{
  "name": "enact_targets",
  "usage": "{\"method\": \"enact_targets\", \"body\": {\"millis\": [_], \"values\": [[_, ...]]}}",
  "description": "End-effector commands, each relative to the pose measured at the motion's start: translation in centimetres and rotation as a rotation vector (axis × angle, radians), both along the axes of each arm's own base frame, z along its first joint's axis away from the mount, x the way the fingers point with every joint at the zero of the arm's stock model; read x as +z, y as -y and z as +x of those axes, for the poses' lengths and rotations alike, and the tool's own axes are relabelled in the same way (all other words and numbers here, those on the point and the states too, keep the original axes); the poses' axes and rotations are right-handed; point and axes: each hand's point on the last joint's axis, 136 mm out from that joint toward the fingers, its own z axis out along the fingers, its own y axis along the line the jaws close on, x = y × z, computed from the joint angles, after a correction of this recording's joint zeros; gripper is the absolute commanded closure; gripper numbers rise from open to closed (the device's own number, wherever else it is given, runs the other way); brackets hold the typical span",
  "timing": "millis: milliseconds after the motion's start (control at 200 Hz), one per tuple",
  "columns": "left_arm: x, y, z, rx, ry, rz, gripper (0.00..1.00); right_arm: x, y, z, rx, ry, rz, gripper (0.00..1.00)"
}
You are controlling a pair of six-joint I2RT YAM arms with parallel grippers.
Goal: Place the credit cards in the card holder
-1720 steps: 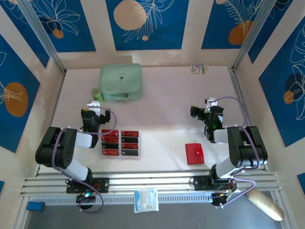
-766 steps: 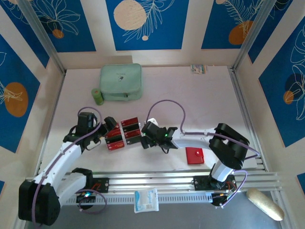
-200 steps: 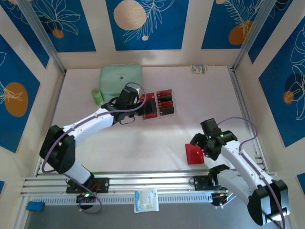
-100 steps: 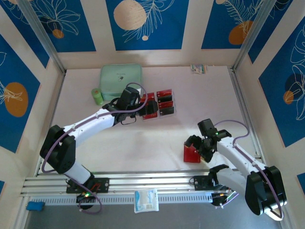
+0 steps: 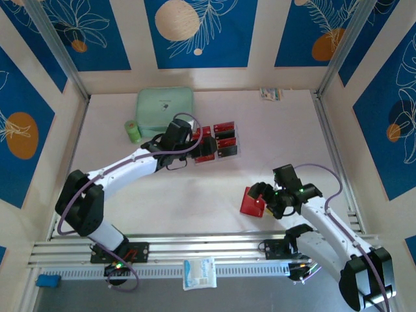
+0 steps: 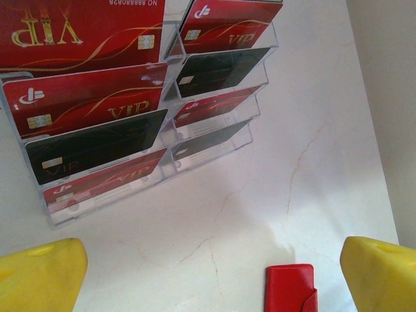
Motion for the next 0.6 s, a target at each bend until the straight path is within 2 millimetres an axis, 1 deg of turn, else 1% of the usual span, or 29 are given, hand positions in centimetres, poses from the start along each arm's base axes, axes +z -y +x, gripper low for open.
{"method": "enact_targets", "body": {"millis": [0,60,140,370,545,595], "values": [[-0.9,0.6,-0.4,-0.012,-0.014,0.002,0.00,-0.9,1.1,-1.7,-0.006,-0.064,-0.068,0.14],[-0.9,0.7,-0.4,-0.014,-0.014,0.004,0.00,-0.9,1.4,-1.8,-0.005,-0.069,-0.092,0.14],[-1.0,0.9,-0.5,-0.016,-0.014,0.003,0.00,-0.9,1.3,-1.6,0.009,-0.069,-0.093,0.14],[-1.2,1.0,-0.6,-0.017,-0.017,0.007,0.00,-1.6,-0.9,-0.8,0.063,-0.084,-0.011,0.14],[-1.2,0.9,-0.6,-0.015,-0.014,0.010,0.00,-1.5,-2.0,-0.5,0.085,-0.046,0.042,0.22],[-1.2,0.9,-0.6,-0.016,-0.015,0.011,0.00,-1.4,-2.1,-0.5,0.084,-0.035,0.049,0.27]]}}
